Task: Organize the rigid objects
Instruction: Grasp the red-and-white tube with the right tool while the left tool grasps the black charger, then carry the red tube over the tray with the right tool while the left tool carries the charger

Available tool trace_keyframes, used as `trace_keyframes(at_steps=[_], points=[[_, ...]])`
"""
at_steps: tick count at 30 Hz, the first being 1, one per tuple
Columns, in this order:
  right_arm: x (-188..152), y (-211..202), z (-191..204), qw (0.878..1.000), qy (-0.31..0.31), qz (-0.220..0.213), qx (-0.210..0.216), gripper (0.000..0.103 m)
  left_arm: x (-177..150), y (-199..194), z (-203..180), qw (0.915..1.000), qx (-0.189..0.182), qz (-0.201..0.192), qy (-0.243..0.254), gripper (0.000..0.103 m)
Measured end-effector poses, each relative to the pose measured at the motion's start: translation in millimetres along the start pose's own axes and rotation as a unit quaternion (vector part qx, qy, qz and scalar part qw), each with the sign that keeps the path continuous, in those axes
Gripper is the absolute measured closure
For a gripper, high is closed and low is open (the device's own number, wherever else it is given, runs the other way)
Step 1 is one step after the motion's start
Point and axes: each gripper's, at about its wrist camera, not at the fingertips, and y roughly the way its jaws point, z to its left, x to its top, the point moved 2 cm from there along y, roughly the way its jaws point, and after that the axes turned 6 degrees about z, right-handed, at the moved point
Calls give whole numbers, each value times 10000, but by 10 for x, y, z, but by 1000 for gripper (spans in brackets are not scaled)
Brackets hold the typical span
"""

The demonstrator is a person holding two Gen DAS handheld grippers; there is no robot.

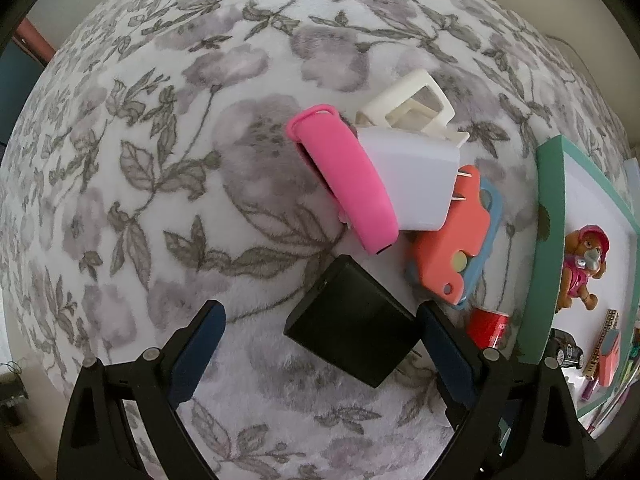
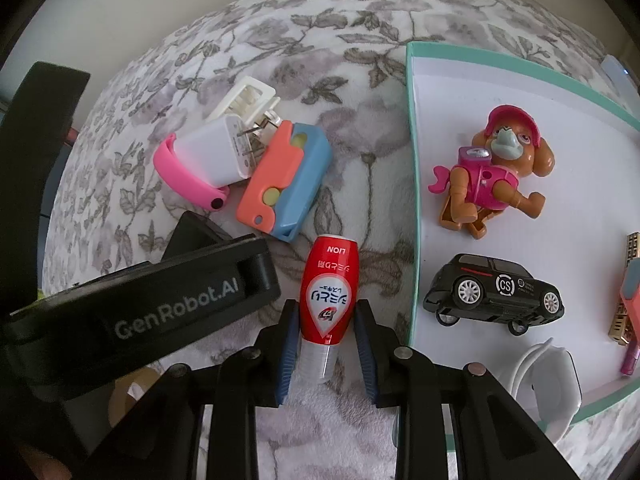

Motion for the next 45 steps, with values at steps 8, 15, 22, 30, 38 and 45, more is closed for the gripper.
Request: trace_keyframes(at_steps=[8,15,22,30,38,45], points=[[-8,-1,-5,10000,7,-3,5,74,-73,-26,49,10000,-42,76,30,37],[-9,6,14,10000,-65,-18,-46,74,-68,23,92,10000,-7,74,58,37],[-13,32,79,9996,-184,-42,-191,73,-54,7,79,10000,12,80,41,37],[-18,28,85,9999,-108,-9,-96,74,-48,-83,145,10000,54,-12,-40,38],[24,-129,-3,9996,72,-104,259,74,-17,-391,246,9991,-105,-369,-166,38],[52,-547,-33,9964,185,-685,460,74,-9,-815,355,9950,-335,-912,-239,38]])
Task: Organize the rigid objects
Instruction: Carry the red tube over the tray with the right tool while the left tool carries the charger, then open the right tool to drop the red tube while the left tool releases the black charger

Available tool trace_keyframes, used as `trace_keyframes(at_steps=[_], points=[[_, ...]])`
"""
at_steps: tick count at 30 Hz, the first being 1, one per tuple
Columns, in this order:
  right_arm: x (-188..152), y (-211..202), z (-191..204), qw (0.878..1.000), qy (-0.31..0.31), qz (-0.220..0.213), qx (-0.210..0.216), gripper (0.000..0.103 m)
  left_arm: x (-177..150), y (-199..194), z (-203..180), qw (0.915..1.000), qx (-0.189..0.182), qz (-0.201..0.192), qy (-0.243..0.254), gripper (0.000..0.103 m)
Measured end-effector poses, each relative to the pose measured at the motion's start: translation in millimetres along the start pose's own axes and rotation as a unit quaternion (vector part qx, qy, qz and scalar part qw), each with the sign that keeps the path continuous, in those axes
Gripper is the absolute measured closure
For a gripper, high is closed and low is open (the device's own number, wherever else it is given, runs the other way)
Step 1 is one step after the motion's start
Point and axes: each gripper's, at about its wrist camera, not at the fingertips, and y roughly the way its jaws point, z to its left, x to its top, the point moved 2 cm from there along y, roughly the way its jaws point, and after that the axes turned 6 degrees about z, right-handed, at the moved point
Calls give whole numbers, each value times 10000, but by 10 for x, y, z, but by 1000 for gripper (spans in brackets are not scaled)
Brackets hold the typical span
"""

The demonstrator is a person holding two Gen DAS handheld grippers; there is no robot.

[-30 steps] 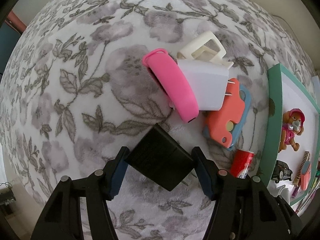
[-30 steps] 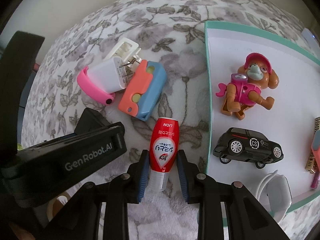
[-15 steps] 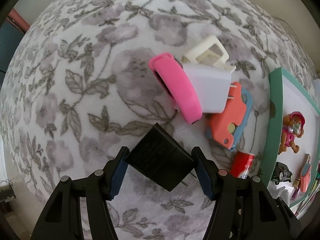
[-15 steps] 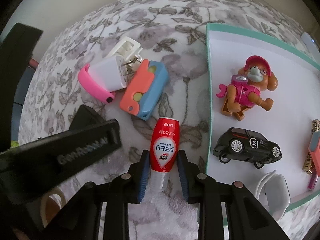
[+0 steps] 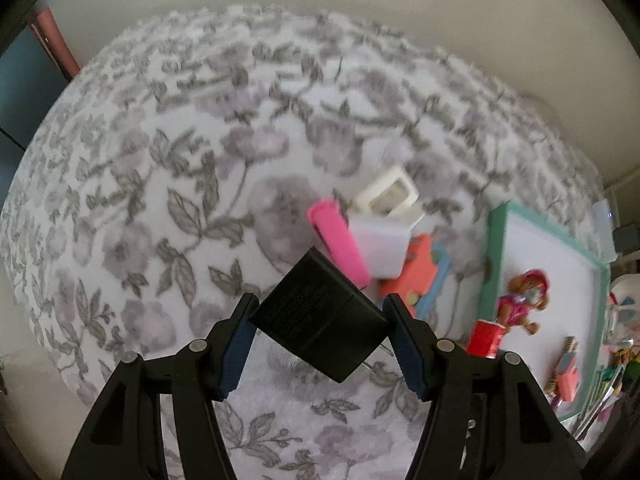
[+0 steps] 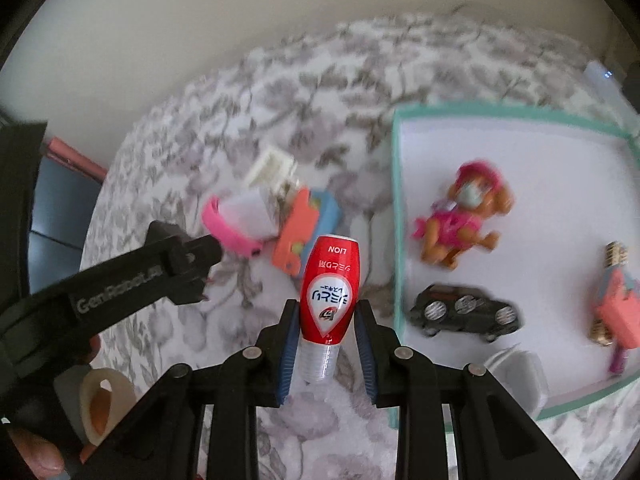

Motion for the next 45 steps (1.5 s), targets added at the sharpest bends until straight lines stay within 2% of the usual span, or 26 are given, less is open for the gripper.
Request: trace_keyframes(at_steps=[7,11,17,27,37,45], points=[[40,-332,-214,9980,234,-467,-354,74,-45,-347,-131,9980,-272,-570,98,38],[81,-428,-455,9952,508,-578,-609,74,-83,-371,-344,9967,-344,-694,260,38],[65,-564,-925,9897,1071,-626,-718,74,-221,-369,-775,9932,-453,-690,825,38],[0,-716,-1585,9757,1795,-677,-1057,73,-493,-334,-1509,9819,-610,-670,1665,37],[-37,-859,-2047,9595,2320,-947,-1284,73,-613,-129,-2029,9751,-463,-559,2095,37],[12,-845,-2136,9572,2303,-1096,-1369,73,-594,50,-2251,9730,-301,-551,2220,37]])
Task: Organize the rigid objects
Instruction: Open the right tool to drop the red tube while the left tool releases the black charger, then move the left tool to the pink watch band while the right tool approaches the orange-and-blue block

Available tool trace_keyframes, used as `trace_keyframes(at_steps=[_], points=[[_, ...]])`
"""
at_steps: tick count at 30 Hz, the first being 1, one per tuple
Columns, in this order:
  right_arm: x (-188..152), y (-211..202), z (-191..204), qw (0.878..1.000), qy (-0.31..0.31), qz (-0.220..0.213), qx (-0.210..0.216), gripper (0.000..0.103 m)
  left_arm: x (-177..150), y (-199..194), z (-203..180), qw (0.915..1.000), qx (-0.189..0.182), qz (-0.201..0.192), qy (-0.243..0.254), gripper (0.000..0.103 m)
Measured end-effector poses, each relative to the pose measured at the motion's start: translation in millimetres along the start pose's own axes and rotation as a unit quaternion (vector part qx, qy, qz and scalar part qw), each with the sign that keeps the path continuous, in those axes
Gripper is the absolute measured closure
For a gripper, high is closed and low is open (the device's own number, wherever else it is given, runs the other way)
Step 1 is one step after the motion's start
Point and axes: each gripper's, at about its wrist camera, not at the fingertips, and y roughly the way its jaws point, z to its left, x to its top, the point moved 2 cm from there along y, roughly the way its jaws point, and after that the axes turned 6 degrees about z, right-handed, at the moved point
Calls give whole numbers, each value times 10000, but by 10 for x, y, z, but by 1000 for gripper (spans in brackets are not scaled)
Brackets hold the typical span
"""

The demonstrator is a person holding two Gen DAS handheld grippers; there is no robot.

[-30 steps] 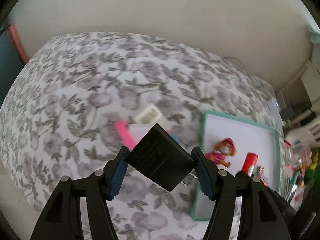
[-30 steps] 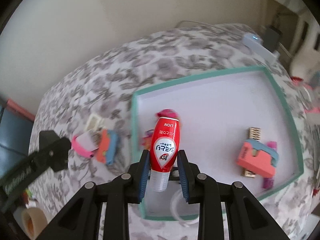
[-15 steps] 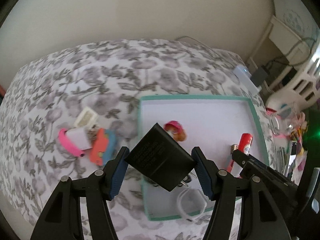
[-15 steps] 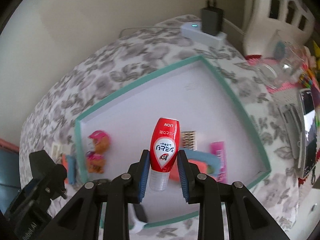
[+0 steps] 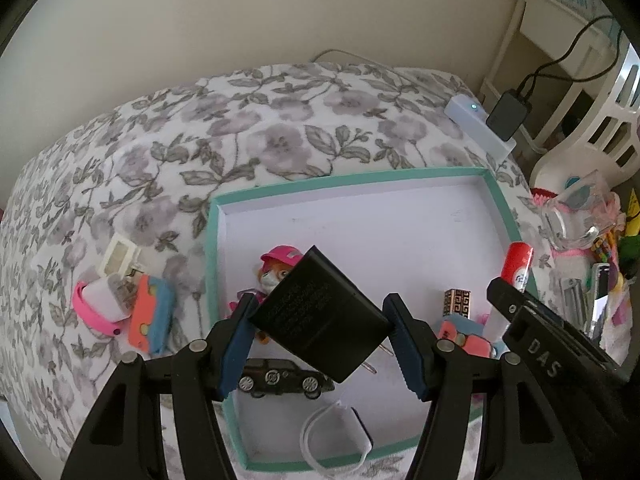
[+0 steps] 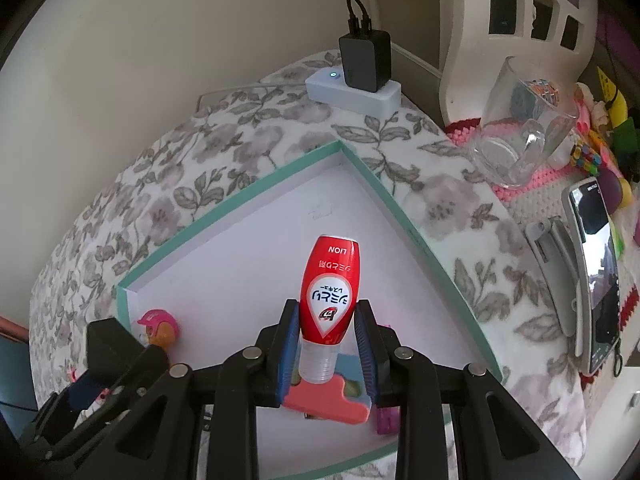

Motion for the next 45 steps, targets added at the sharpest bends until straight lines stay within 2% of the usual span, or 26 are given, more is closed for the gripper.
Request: trace_keyframes(at_steps=[6,17,26,31,33,36,39,41,42,45], points=[[4,64,19,9999,-98,38,-81,73,-22,165,5,9999,67,156,-23,37],[-3,93,57,9996,-234,118,-74,73,-57,209,99,9996,48,253,-103,37],[-8,89,94,9995,-298,140,-5,71,-34,79,155,9999,2,83,-142,36],[-13,49,129,9993,-357,46,-31,50,-21,48,244,9996,47,77,-259,36],[-12,42,138,9993,-376,28,-45,47,-17,31,308,9993,62,61,-358,35],[-14,48,147,9991,-409,32,-77,44,-2,5,423,9985,123,25,-527,28],[-19,59,166,9988,-470,31,-121,34,3,-4,557,9972,217,34,-722,27],[-25,61,185,9985,-530,20,-132,33,0,6,649,9958,265,58,-873,20],[-29,63,194,9983,-559,15,-141,30,-4,15,706,9948,290,86,-970,13],[-42,65,224,9978,-634,-10,-190,17,-19,46,855,9920,321,168,-1213,10]])
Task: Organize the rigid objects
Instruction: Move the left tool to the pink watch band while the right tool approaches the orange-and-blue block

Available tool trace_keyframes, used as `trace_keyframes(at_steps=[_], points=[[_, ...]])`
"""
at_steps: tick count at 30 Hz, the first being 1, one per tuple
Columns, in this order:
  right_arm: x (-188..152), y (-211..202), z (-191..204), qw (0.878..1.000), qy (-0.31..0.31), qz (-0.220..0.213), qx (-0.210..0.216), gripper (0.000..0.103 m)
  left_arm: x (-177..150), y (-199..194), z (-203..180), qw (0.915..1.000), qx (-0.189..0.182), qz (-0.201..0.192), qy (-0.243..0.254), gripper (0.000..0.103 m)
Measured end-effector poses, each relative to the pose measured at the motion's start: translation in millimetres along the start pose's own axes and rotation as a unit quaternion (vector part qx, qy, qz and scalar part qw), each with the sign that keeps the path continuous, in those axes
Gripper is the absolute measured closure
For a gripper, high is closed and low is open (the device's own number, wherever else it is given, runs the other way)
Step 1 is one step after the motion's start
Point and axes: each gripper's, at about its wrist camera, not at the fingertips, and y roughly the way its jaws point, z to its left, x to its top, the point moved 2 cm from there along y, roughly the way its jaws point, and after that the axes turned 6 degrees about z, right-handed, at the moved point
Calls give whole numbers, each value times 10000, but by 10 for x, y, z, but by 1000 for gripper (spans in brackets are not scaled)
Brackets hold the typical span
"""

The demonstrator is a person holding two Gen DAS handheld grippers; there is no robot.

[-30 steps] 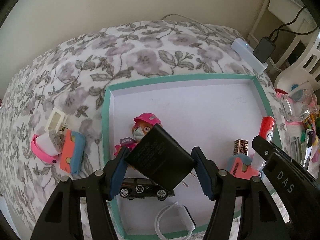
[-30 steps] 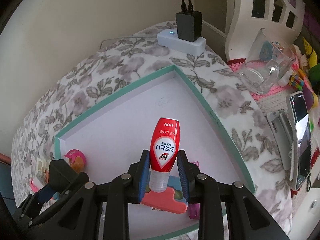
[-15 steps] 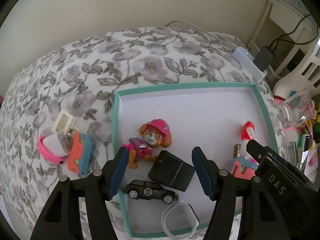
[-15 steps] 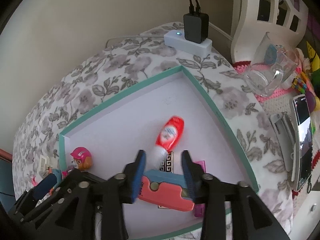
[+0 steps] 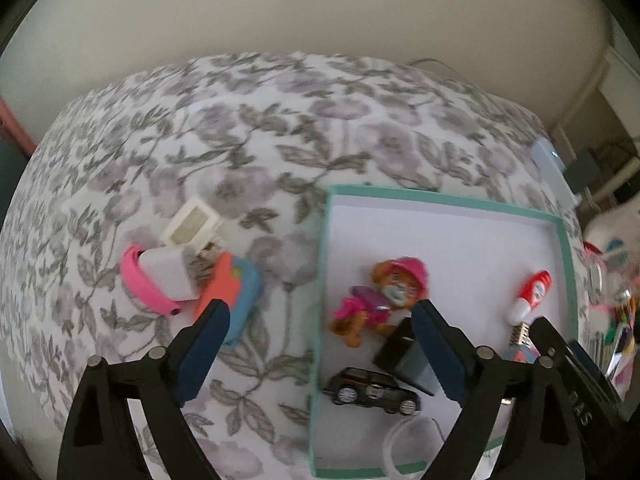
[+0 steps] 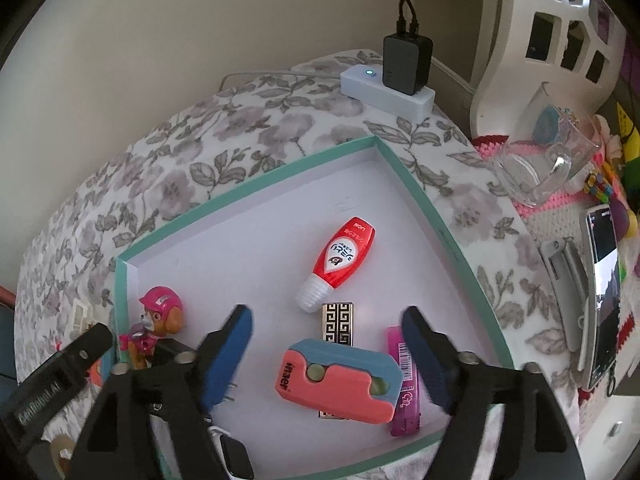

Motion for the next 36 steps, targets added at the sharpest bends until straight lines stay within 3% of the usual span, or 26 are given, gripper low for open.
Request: trace_keyframes(at_steps=[6,9,21,28,36], points=[[-12,7,49,9999,-131,-23,-35,10,17,70,234,9992,137,144,-346,7],[-23,10,62,9998,-172,-33,-64,0,29,78,332,9987,146,190,-459,7],[-57,4,141,9995,-299,-56,-89,0,94,64,885,9940,609,407,-806,7],[-37,-160,279,9991,-312,-254,118,0,174,-132,1368,9899,771,183,-1172,7],[-22,-425,713,9955,-625,-601,379,0,240,-276,1748,9866,874,-47,-1375,7]])
